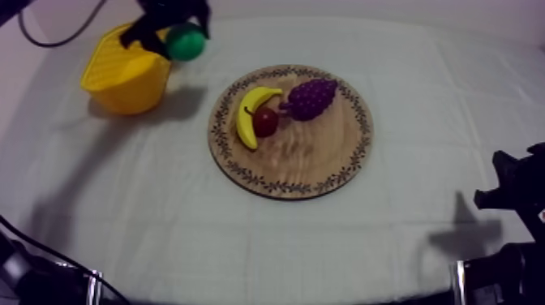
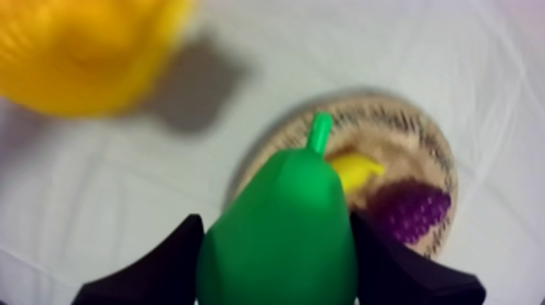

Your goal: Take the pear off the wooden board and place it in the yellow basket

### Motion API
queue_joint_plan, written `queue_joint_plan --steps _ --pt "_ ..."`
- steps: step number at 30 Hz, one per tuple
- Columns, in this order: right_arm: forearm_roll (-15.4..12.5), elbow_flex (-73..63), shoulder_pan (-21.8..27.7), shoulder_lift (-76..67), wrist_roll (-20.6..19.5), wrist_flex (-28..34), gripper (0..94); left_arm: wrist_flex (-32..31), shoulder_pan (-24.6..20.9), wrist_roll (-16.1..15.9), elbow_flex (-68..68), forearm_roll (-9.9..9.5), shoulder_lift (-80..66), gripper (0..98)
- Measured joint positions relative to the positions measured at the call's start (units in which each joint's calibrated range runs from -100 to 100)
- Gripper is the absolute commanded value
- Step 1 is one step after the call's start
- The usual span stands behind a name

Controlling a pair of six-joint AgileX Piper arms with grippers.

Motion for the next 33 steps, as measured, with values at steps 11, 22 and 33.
queue_joint_plan --steps 11,22,33 --pt "0.0 0.0 0.0 0.0 0.0 0.0 0.3 -0.1 -11.4 -6.0 0.4 -4.4 2.5 59.4" --pt "0.0 0.0 0.0 0.0 0.0 -0.1 0.3 -0.5 -14.5 -9.9 -9.4 -6.4 15.3 59.3" --pt "0.0 0.0 0.0 0.0 0.0 0.0 0.3 -4.0 -15.2 -11.4 -17.8 -6.08 27.3 62.3"
